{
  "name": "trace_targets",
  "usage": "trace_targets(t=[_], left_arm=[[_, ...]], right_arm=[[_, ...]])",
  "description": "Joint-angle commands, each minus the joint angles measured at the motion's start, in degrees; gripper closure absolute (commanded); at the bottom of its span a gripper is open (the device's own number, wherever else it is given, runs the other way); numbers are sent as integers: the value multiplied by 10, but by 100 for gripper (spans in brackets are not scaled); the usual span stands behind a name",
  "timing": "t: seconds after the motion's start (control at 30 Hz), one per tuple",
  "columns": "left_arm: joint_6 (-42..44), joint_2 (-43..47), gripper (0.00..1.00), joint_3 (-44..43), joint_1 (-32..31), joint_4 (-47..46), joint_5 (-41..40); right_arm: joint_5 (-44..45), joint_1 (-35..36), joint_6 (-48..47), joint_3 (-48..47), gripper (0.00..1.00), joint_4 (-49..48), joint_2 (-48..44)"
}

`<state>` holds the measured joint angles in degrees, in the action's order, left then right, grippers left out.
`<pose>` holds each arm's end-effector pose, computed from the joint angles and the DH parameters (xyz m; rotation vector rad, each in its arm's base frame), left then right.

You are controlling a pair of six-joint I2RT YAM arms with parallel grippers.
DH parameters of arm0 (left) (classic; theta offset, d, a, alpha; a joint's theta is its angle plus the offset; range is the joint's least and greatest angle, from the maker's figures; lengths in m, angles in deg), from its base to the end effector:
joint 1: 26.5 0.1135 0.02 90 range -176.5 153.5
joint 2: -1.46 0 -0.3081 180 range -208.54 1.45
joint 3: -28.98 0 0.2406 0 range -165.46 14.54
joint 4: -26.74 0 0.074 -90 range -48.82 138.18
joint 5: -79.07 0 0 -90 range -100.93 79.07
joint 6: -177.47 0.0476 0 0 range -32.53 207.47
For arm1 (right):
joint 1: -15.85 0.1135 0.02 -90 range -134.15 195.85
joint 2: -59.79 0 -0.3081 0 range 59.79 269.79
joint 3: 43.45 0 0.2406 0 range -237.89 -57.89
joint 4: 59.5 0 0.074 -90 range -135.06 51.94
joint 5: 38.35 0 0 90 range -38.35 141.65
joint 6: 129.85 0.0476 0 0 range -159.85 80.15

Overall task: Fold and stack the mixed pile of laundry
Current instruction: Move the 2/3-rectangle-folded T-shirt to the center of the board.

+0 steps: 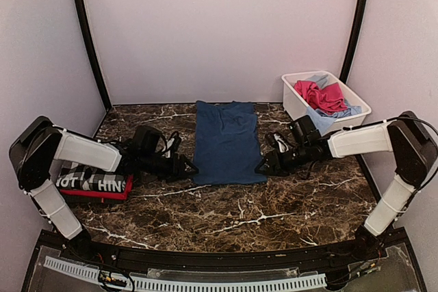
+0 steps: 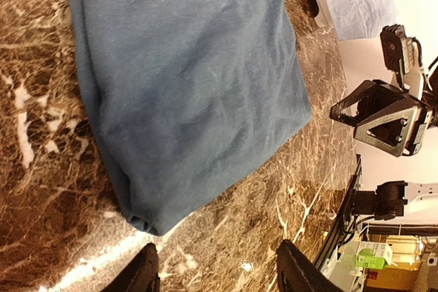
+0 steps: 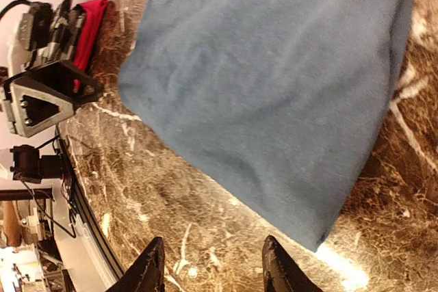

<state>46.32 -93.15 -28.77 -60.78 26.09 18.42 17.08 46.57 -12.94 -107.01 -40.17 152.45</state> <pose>0.2599 -0.2054 0.2081 0.1745 2.4162 -1.2426 0.2610 0.1865 0.2196 -0.3852 2.5348 1.1600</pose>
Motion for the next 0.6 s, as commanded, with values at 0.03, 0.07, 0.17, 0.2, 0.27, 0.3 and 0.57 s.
trace_targets(t=[0.03, 0.07, 0.17, 0.2, 0.27, 0.3, 0.57], left_arm=[[22, 11, 49, 1, -1, 73, -56], [22, 5, 52, -1, -1, 75, -54], [23, -17, 58, -6, -9, 75, -53], [25, -21, 59, -9, -10, 76, -55], [25, -35, 61, -14, -16, 75, -55], [24, -43, 61, -16, -19, 70, -54], [16, -75, 68, -28, -21, 55, -47]], right_arm=[[64, -3, -12, -4, 57, 42, 50], [75, -3, -14, -7, 58, 48, 54], [85, -3, -19, -8, 58, 52, 59], [84, -3, -19, -7, 58, 52, 61], [81, -3, -19, -3, 59, 47, 67], [77, -3, -18, 0, 59, 39, 72], [59, -3, -13, -7, 65, 9, 110]])
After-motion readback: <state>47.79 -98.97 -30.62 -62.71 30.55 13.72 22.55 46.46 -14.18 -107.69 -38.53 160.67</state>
